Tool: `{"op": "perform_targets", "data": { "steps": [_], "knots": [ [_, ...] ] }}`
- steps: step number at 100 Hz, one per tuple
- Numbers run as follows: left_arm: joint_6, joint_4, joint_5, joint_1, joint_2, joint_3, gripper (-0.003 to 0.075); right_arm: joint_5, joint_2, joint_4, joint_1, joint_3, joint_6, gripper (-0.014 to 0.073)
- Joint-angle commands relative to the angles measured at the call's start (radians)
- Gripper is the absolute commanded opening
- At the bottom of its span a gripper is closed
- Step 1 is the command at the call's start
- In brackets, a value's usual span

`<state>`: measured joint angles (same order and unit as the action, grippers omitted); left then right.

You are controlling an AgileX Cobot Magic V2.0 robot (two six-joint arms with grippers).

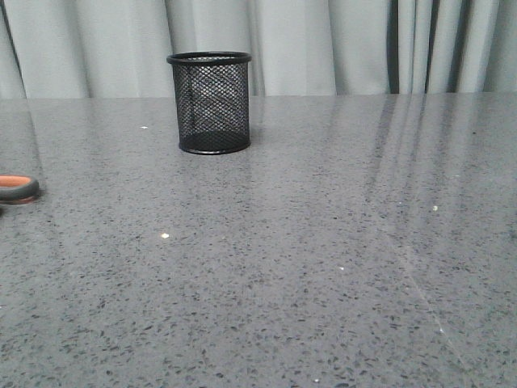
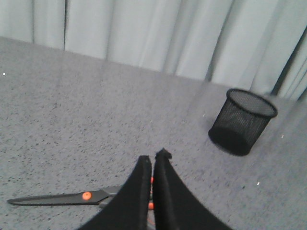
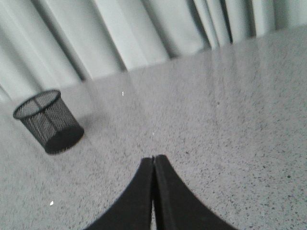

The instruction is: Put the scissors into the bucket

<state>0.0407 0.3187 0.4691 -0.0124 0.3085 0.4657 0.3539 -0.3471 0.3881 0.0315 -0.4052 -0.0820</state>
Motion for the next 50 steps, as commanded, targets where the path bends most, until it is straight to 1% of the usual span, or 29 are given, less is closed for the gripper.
{"op": "perform_targets", "data": {
  "steps": [1,12,21,29,43,50],
  "knots": [
    [0.008,-0.075,0.081,0.002,0.146,0.150,-0.0020,0.046,-0.145,-0.026,-0.006,-0.148,-0.003,-0.0043],
    [0.026,-0.101,0.222,0.002,0.296,0.290,-0.0020,0.204,-0.309,-0.050,-0.006,-0.313,-0.003,-0.0045],
    [0.035,-0.101,0.302,0.002,0.386,0.367,-0.0019,0.279,-0.419,-0.050,-0.006,-0.407,-0.005,-0.0045],
    [0.063,-0.101,0.348,0.002,0.441,0.407,-0.0019,0.313,-0.488,-0.050,-0.006,-0.456,-0.041,-0.0045],
    [0.139,-0.067,0.385,0.002,0.492,0.437,-0.0018,0.326,-0.534,-0.022,-0.006,-0.496,-0.118,-0.0038],
    [0.181,-0.029,0.385,0.002,0.495,0.440,-0.0016,0.326,-0.539,-0.003,-0.006,-0.502,-0.142,0.0008]
  ]
}}
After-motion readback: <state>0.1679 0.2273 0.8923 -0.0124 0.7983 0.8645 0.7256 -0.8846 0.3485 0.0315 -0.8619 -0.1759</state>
